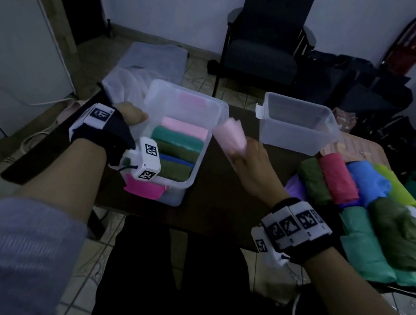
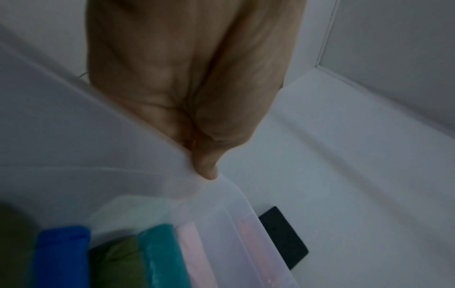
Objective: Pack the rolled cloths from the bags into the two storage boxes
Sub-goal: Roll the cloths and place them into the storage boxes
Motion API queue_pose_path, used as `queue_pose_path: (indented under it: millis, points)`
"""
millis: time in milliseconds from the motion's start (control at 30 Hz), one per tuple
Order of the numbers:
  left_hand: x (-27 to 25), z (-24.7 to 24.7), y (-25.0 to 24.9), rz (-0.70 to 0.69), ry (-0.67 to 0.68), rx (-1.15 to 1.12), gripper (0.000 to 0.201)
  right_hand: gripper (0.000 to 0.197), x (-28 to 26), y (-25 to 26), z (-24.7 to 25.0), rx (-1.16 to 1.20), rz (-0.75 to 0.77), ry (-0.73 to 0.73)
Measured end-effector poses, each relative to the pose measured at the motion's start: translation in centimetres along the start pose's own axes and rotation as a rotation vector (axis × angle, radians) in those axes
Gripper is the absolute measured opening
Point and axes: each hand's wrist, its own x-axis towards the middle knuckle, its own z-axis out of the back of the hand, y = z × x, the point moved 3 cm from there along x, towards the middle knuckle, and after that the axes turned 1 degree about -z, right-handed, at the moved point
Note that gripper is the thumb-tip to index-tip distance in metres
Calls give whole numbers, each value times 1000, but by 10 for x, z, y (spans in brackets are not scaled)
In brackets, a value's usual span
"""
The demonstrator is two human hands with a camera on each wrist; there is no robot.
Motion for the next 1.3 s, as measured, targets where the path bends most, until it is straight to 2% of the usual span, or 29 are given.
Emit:
queue_pose_path:
  millis: [33, 133, 200, 300, 333, 433, 500, 633, 667, 733, 800, 867, 1000, 1167, 1300]
  points:
    - [1, 2, 3, 16, -26, -110, 49, 46, 3, 12, 2, 19, 43, -26]
    - [-10, 4, 9, -41, 11, -366, 44, 50, 10, 54, 5, 14, 200, -88]
    - [-17, 2, 17, -60, 84, -534, 38, 53, 17, 80, 1, -49, 294, -109]
    - [-33, 1, 29, -109, 97, -691, 20, 53, 27, 109, -13, -340, 352, -80]
    - [-39, 2, 33, -107, 91, -714, 22, 52, 29, 115, -18, -455, 360, -56]
    - [-52, 0, 38, -127, 58, -788, 37, 45, 32, 130, -34, -662, 381, 42]
    - [-61, -1, 36, -138, 37, -836, 41, 46, 35, 136, -45, -615, 362, 141]
    - [-63, 0, 39, -131, -25, -810, 28, 57, 37, 135, -61, -465, 240, 494]
    - [-63, 0, 40, -122, -39, -807, 25, 59, 35, 132, -64, -441, 202, 544]
    - [-65, 1, 40, -127, -70, -803, 21, 56, 31, 126, -68, -420, 184, 505]
    - [-66, 0, 39, -137, -98, -802, 24, 48, 27, 123, -71, -496, 242, 341]
    - [-67, 1, 38, -141, -115, -810, 26, 46, 21, 121, -75, -535, 307, 255]
    - [-69, 1, 36, -129, -137, -791, 27, 51, 14, 120, -80, -453, 360, 310]
    - [-70, 1, 36, -123, -161, -765, 29, 39, 28, 124, -79, -227, 262, 388]
    - [-71, 1, 35, -142, -187, -744, 29, 41, 26, 121, -83, -424, 214, 337]
